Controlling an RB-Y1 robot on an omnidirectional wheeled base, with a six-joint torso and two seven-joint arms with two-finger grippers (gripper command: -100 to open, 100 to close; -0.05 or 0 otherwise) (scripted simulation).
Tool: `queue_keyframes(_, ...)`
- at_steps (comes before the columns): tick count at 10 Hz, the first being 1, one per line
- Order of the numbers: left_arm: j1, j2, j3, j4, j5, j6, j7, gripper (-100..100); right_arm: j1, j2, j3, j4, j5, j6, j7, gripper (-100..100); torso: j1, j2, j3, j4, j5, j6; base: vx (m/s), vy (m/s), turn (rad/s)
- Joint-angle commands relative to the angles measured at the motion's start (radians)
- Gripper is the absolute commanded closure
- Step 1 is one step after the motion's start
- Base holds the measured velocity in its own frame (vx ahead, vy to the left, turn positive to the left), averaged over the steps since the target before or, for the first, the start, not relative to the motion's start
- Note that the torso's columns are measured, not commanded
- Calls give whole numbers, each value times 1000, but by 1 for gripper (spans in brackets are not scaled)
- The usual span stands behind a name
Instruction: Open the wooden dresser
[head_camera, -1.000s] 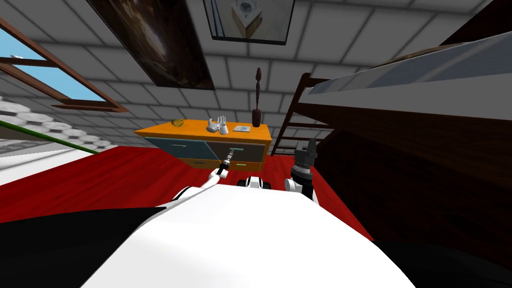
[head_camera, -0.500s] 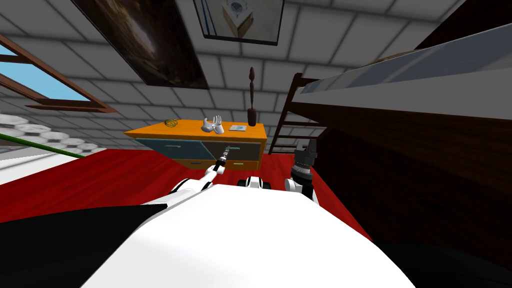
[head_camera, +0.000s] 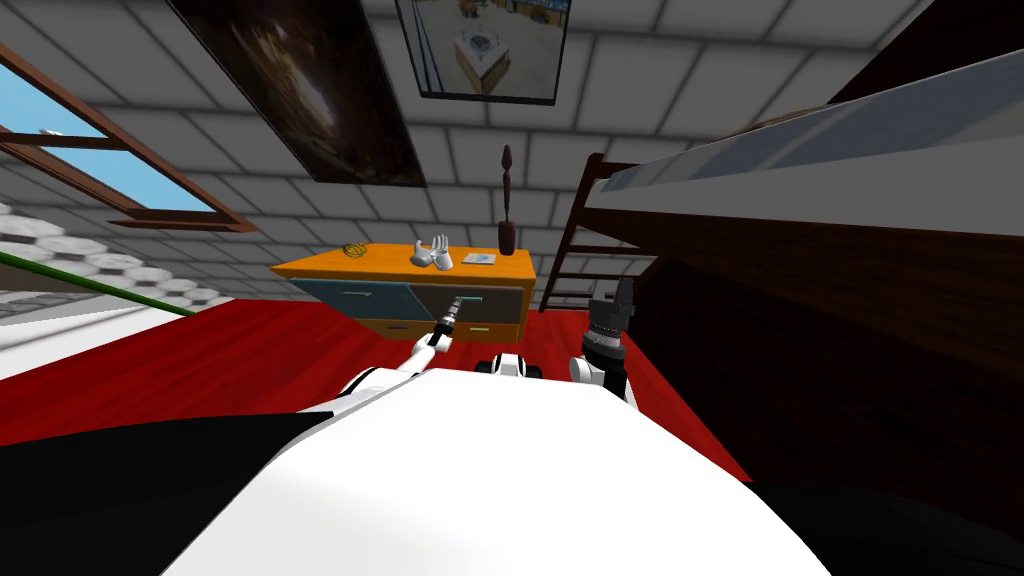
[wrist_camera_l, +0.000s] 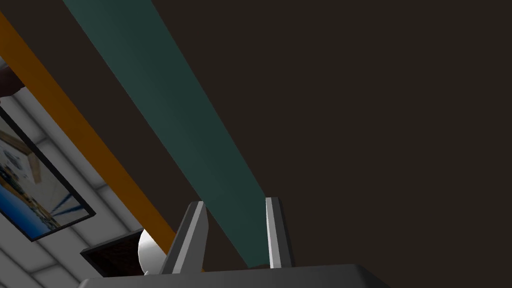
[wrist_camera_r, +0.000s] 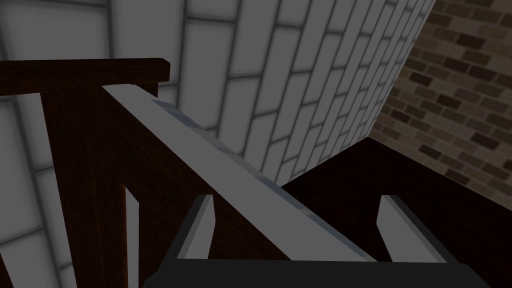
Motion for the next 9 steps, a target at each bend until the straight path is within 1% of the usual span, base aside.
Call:
queue_keyframes(1,40,-51,-4,-39,-49,17,-12,100,0,0,0,0,0,0,0,0,-1,-2,-1,-2,1,0,39,75,96)
queue_keyframes(2,66,-79,-5,-84,-81,42,-21,100,0,0,0,0,0,0,0,0,-1,0,0,-3,1,-1,76,106,145)
queue_keyframes(3,85,-87,-5,-113,-81,42,-21,100,0,0,0,0,0,0,0,0,0,-1,0,-3,1,-2,60,88,61)
queue_keyframes(4,123,-124,-6,-186,-112,67,-29,100,0,0,0,0,0,0,0,0,-1,-1,0,-5,2,1,58,85,104)
queue_keyframes(6,131,-124,-6,-186,-112,67,-29,100,0,0,0,0,0,0,0,0,-5,-2,-1,-6,1,2,31,36,14)
queue_keyframes(7,160,-160,-7,-244,-144,92,-38,100,0,0,0,0,0,0,0,0,-6,-1,0,-6,1,2,36,50,102)
queue_keyframes(8,177,-160,-7,-260,-144,92,-38,100,0,0,0,0,0,0,0,0,-5,-2,-1,-6,2,3,32,51,55)
queue_keyframes(9,177,-160,-7,-260,-144,92,-38,100,0,0,0,0,0,0,0,0,-4,-3,-1,-6,2,3,11,22,-11)
